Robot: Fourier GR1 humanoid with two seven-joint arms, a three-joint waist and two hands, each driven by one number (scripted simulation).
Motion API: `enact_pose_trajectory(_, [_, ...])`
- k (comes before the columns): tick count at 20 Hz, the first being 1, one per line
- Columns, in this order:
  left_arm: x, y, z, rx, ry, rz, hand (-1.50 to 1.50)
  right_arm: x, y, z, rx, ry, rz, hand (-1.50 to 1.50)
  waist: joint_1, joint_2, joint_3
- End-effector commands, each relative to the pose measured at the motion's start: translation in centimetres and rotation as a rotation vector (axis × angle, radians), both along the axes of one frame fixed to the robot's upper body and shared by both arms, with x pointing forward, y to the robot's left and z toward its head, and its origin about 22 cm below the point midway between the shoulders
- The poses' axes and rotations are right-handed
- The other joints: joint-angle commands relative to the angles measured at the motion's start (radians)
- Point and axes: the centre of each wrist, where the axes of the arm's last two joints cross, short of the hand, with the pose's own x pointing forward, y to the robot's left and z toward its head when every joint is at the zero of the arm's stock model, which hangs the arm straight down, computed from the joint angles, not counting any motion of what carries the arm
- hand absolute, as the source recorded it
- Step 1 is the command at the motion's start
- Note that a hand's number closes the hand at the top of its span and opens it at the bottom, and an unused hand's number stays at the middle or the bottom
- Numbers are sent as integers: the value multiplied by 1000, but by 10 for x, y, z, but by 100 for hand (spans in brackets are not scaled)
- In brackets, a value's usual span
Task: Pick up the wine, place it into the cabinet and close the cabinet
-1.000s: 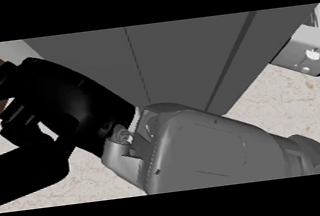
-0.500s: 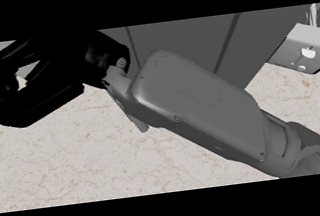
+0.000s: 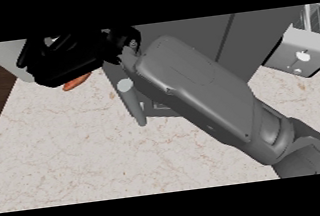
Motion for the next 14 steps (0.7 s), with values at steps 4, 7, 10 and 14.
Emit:
enact_pose_trajectory(4, [1,-14,2,-41,-7,-80,-150,51,-73,-29,19,19,-271,150,-24,45,14])
enact_pose_trajectory(7, [6,-13,7,-40,-14,-72,-150,58,-93,-29,37,24,-308,150,-57,51,15])
enact_pose_trajectory(10, [5,-22,7,-55,9,-99,-150,56,-90,-35,68,21,-315,150,-64,47,17])
enact_pose_trajectory(14, [8,-31,9,-76,20,-138,-150,58,-91,-29,70,11,-293,150,-75,51,16])
